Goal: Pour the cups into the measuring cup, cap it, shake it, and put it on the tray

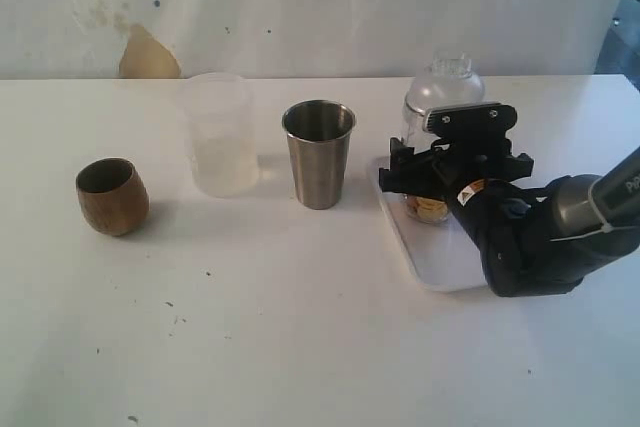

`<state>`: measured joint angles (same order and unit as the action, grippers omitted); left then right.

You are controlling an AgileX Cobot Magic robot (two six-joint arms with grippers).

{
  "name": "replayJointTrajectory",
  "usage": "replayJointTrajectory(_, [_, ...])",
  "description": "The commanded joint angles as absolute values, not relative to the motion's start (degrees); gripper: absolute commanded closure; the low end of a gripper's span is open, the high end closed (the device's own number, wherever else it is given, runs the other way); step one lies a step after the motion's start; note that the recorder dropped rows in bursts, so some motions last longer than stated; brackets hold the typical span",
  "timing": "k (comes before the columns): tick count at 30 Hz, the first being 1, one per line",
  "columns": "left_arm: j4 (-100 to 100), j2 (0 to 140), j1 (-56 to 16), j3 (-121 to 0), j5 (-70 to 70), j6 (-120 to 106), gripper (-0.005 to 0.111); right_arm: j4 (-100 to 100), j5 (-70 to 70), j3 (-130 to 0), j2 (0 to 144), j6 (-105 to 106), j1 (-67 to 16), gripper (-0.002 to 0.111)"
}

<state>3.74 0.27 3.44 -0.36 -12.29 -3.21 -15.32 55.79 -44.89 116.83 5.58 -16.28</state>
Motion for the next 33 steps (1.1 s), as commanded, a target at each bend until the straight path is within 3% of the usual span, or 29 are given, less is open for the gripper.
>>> replayJointTrajectory(1, [4.2, 0.0, 3.5, 0.0, -11.6, -3.1, 0.107, -15.4, 57.8, -45.2, 116.4, 6.2, -15.9, 0.026])
replayJointTrajectory(33, [4.2, 0.0, 3.5, 0.0, -11.6, -3.1, 0.107, -18.8, 59.4, -45.2, 114.6, 12.7, -15.9, 0.021])
